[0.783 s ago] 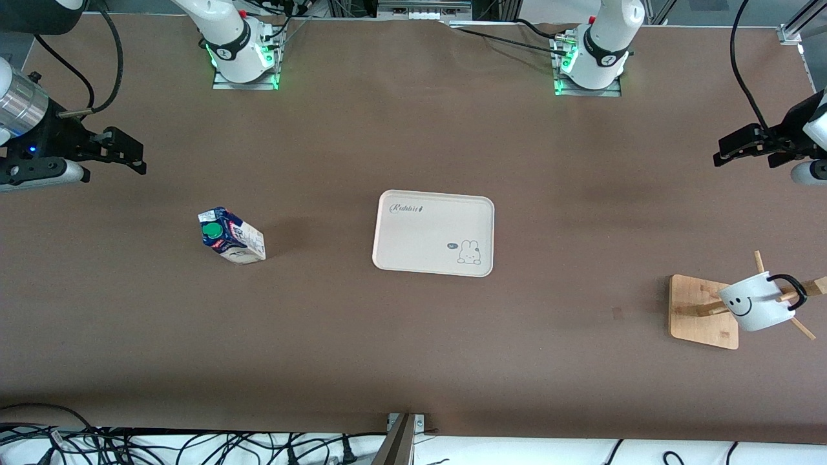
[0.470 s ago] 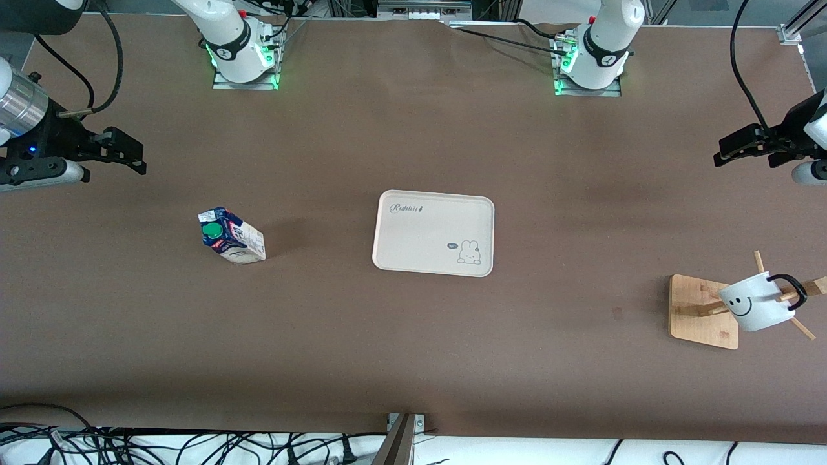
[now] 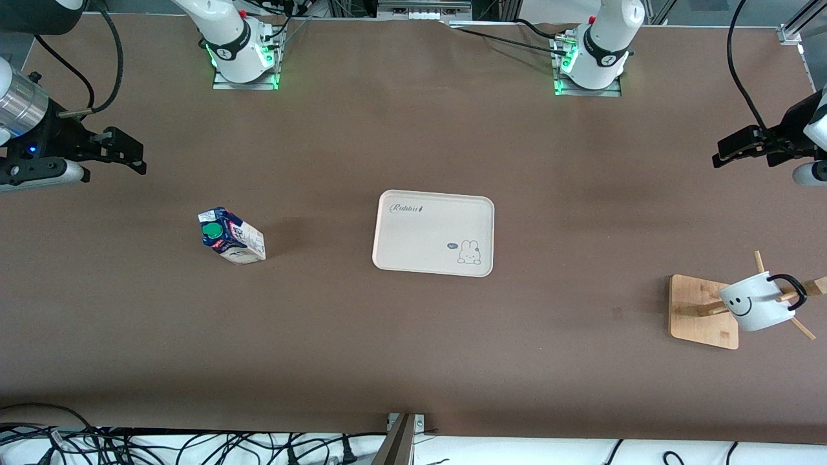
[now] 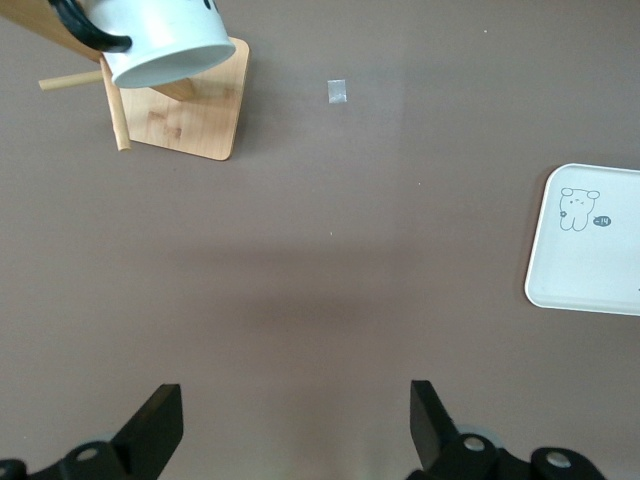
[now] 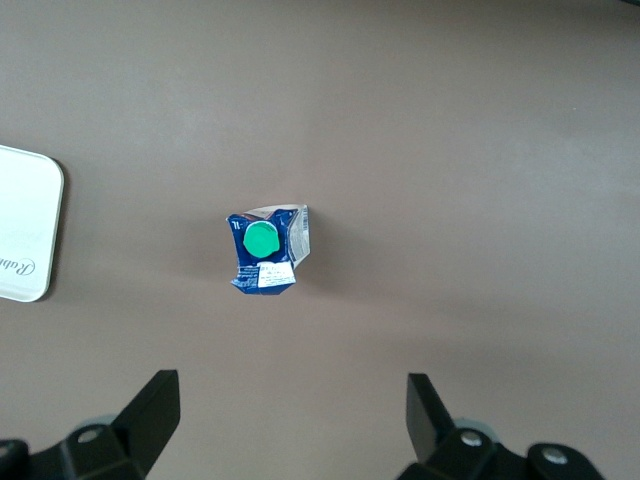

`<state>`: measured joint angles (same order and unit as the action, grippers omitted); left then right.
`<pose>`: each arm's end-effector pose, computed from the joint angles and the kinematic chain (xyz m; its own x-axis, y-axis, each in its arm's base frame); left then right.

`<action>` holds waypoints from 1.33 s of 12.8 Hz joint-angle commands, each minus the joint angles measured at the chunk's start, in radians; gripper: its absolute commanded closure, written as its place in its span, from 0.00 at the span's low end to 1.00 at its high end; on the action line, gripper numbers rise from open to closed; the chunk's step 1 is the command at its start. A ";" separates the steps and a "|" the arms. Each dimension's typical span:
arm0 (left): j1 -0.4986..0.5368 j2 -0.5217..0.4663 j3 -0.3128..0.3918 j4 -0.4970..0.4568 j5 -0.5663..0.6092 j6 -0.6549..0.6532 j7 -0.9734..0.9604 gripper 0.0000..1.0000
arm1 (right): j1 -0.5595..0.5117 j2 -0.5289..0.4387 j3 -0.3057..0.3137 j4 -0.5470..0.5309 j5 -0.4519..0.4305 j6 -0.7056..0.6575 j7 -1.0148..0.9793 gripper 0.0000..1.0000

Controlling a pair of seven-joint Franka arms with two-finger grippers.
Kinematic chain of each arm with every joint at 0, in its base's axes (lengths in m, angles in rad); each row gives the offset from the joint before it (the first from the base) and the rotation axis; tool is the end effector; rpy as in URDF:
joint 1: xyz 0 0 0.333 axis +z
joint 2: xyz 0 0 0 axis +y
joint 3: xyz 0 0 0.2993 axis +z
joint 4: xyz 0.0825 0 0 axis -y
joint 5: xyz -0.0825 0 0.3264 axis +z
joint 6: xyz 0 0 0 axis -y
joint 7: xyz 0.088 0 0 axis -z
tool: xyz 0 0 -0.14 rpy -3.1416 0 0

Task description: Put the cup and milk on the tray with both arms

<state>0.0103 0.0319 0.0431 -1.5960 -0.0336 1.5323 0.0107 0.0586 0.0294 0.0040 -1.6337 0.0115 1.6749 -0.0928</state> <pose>0.4964 0.0214 0.5456 0.9946 0.0413 -0.0951 0.0446 -0.9985 0.0332 0.5124 0.0336 0.5429 0.9881 0.1536 0.0128 0.1537 -0.9881 -0.0104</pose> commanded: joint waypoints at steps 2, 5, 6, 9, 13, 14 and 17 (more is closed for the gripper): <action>-0.010 0.045 -0.029 0.044 0.058 0.002 -0.009 0.00 | -0.011 0.007 0.008 0.021 -0.001 -0.015 0.001 0.00; -0.007 0.085 -0.032 0.034 0.043 0.129 -0.008 0.00 | -0.011 0.007 0.008 0.021 -0.004 -0.011 -0.001 0.00; -0.009 0.095 -0.032 0.031 0.044 0.185 -0.008 0.00 | -0.006 0.007 0.010 0.023 -0.005 -0.009 -0.008 0.00; -0.006 0.163 -0.034 0.031 0.043 0.365 -0.006 0.00 | -0.005 0.010 0.013 0.023 -0.002 0.008 -0.001 0.00; -0.001 0.223 -0.034 0.018 0.043 0.612 -0.006 0.00 | -0.005 0.015 0.018 0.023 0.036 0.031 -0.002 0.00; -0.009 0.220 -0.034 0.001 0.043 0.650 -0.006 0.00 | -0.006 0.027 0.016 0.023 0.085 0.054 -0.010 0.00; -0.006 0.218 -0.048 -0.019 0.038 0.736 -0.006 0.00 | -0.016 0.087 0.011 0.021 0.133 0.086 -0.010 0.00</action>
<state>0.0060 0.2618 0.0036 -1.5947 -0.0072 2.2074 0.0100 0.0584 0.0667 0.0132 -1.6338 0.1150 1.7521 -0.0930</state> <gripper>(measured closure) 0.000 0.000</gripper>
